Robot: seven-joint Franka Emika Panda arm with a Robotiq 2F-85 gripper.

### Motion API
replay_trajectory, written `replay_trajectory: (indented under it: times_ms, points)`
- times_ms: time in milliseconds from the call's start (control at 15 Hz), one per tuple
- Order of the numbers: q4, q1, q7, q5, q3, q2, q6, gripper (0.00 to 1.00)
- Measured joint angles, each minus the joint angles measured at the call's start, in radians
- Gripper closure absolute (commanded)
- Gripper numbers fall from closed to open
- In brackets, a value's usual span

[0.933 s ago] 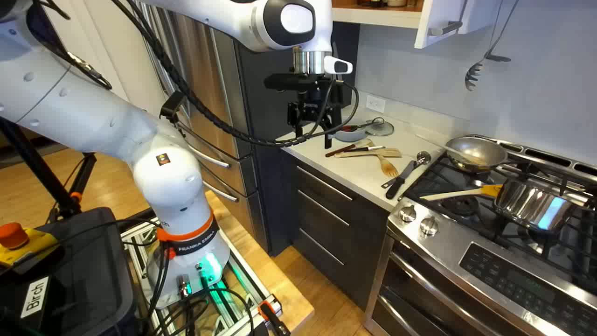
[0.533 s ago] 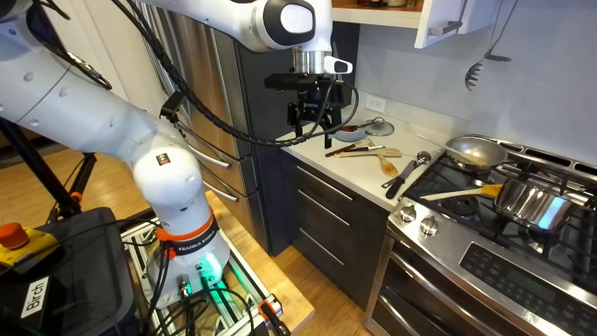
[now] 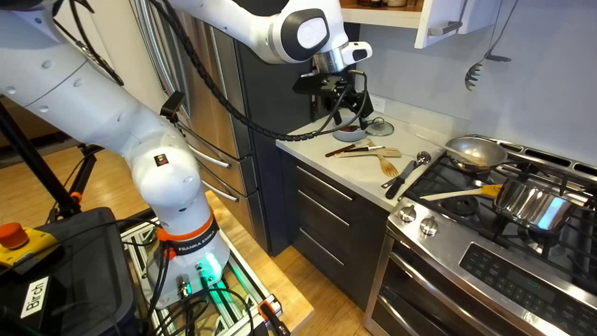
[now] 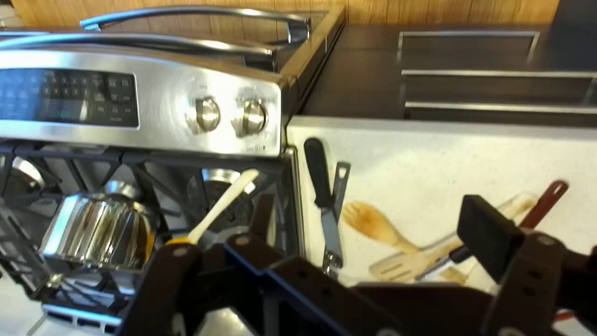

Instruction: Remove the spoon from the pan

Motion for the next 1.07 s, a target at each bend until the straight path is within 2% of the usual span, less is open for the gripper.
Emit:
replay_trajectory:
  times_ms: [200,333,467,800,933,1067]
  points:
    - [0.059,-0.022,0.133,-0.003,0.025,0.161,0.242,0.00]
    - [0.120,-0.026,0.205,0.002,0.040,0.278,0.334,0.00]
    - [0.148,-0.026,0.208,0.003,0.042,0.324,0.341,0.00]
    - [0.145,-0.025,0.208,0.003,0.041,0.297,0.341,0.00]
    - [0.164,-0.031,0.266,-0.016,0.047,0.321,0.351,0.00]
    - [0.210,-0.035,0.336,-0.019,0.048,0.395,0.372,0.00]
